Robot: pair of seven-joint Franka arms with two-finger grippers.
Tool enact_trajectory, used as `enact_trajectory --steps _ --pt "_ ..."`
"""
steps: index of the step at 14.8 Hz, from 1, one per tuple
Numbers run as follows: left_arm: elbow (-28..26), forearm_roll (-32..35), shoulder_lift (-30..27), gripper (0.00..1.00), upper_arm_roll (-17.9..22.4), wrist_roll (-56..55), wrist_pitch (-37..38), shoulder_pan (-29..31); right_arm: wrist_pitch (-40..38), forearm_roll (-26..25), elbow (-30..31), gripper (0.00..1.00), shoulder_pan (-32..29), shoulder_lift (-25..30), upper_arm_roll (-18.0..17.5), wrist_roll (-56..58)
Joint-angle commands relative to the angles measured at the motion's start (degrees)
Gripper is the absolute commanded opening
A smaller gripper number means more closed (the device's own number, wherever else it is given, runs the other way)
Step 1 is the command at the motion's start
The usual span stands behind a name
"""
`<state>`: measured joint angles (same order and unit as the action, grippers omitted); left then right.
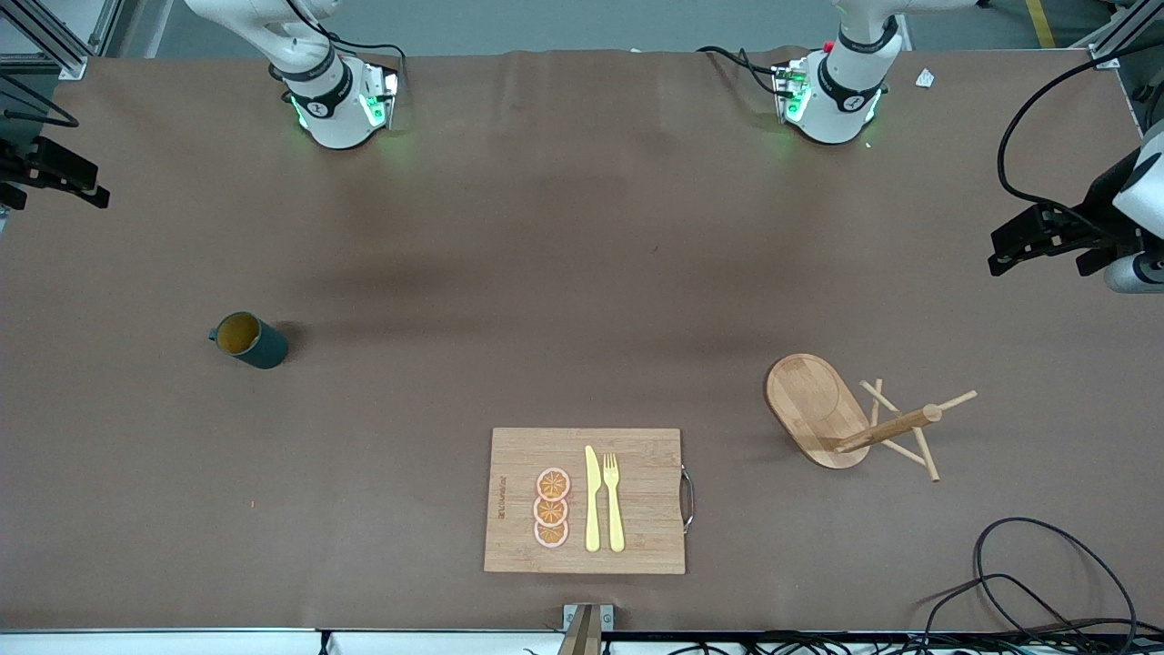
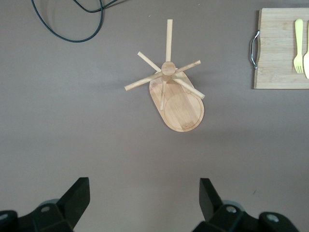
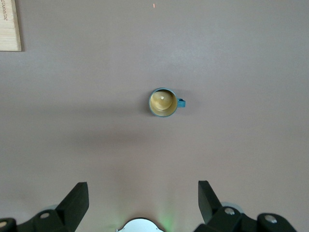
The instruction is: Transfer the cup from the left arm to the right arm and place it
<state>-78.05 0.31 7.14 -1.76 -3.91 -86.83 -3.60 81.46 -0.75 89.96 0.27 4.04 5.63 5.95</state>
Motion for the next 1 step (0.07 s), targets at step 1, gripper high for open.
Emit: enact_trajectory --steps 1 --pt "0.44 -0.23 0.15 1.00 0.09 0.22 -0.26 0.00 0.63 0.31 2.15 1.00 -0.36 1.85 -0.18 -0.86"
